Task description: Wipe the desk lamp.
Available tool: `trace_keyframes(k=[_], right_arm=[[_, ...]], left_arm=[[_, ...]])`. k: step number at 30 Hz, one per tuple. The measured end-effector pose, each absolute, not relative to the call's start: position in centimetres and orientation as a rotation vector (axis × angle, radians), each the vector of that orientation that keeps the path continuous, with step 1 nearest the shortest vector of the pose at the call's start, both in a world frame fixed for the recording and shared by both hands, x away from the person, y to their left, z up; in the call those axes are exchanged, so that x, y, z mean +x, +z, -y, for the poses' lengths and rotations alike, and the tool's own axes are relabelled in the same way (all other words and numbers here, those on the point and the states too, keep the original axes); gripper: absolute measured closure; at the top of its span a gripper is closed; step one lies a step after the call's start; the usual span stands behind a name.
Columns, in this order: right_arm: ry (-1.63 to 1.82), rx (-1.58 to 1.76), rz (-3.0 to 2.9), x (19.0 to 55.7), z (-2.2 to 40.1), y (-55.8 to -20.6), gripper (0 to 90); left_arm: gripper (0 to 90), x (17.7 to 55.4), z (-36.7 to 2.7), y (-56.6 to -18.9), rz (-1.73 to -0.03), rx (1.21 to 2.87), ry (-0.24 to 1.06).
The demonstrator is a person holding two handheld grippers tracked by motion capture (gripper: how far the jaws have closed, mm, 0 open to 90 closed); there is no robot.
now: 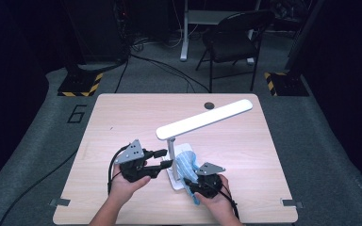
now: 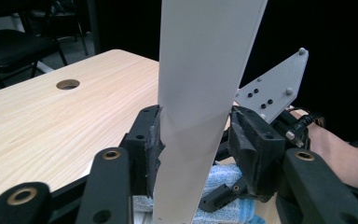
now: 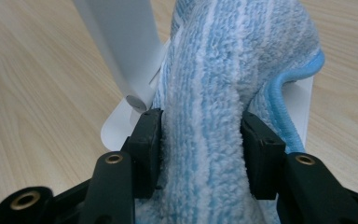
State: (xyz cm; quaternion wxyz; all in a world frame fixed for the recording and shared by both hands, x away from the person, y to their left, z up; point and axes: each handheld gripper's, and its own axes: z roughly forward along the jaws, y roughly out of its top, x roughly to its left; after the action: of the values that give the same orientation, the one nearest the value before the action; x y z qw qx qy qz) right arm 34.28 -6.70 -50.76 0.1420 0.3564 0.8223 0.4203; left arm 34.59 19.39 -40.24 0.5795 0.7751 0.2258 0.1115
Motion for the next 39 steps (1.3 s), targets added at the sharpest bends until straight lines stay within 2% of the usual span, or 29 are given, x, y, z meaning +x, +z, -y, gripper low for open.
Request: trace_keyframes(k=[3,16,39], right_arm=[[1.176,0.991,-2.383,34.3,6.4,-51.0,54.3],[1.207,1.007,-2.364,34.1,6.2,-51.0,66.0],[1.277,0.936,-2.416,33.9,5.9,-49.4,66.9]], left_arm=[[60.6,34.5,-19.3,-40.3,-0.518,1.831,0.266],[60.9,34.5,-19.3,-40.5,-0.523,1.835,0.255],[61.5,34.7,-19.3,-40.6,-0.526,1.834,0.251]])
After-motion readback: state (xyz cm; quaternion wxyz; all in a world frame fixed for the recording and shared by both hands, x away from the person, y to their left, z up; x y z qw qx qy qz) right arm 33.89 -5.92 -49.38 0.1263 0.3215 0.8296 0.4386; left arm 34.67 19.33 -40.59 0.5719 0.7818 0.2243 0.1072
